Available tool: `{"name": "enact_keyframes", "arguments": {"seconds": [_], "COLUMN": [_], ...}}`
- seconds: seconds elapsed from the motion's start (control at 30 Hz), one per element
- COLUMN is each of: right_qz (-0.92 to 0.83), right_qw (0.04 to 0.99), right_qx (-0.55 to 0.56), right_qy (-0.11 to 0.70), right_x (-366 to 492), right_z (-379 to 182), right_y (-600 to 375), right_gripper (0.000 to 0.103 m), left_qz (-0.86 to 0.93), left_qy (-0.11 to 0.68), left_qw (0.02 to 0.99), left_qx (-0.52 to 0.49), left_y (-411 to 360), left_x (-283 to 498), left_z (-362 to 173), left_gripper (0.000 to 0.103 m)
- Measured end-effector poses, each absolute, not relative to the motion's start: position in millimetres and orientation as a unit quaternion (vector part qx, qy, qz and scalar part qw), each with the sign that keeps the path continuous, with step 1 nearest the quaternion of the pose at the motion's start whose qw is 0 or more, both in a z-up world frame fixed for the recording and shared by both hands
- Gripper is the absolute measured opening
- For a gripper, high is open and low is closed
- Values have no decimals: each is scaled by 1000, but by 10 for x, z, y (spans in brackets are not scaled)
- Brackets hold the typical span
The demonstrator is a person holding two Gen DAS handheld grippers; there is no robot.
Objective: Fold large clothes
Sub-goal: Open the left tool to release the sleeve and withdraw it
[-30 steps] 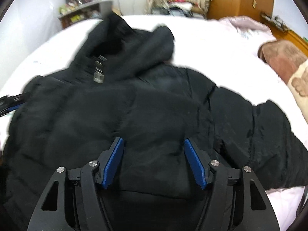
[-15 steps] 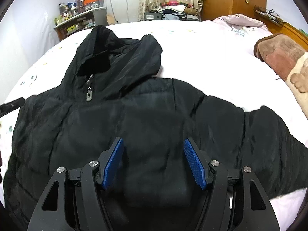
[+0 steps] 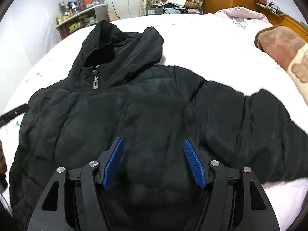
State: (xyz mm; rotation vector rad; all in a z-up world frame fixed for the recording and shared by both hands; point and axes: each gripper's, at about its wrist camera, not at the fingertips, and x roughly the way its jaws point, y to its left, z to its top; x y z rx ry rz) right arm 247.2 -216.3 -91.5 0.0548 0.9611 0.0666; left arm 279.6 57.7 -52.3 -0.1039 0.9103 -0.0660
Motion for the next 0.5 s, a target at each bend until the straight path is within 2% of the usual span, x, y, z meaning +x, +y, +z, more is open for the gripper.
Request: {"name": "enact_keyframes", "arguments": {"seconds": [0.07,0.17,0.5], "right_qz": [20,20,40], "right_qw": [870,859,883], "right_qx": [7,17,64], "right_qy": [492,512,463], "right_x": [2517,2569,1712], "right_z": [-1132,-1247,-607], "right_y": [-2118,-2185,-2263], "right_gripper": [65,65,65], "left_qz": [-24,-20,-45], "left_qy": [478,474,434], "left_qw": [876,878,897], "left_qx": [-66,-62,-73], "left_y": [613,603,536], "left_x": [2862,2816,1905], "left_z": [-773,-768,-194], "left_gripper": [59,58,58]}}
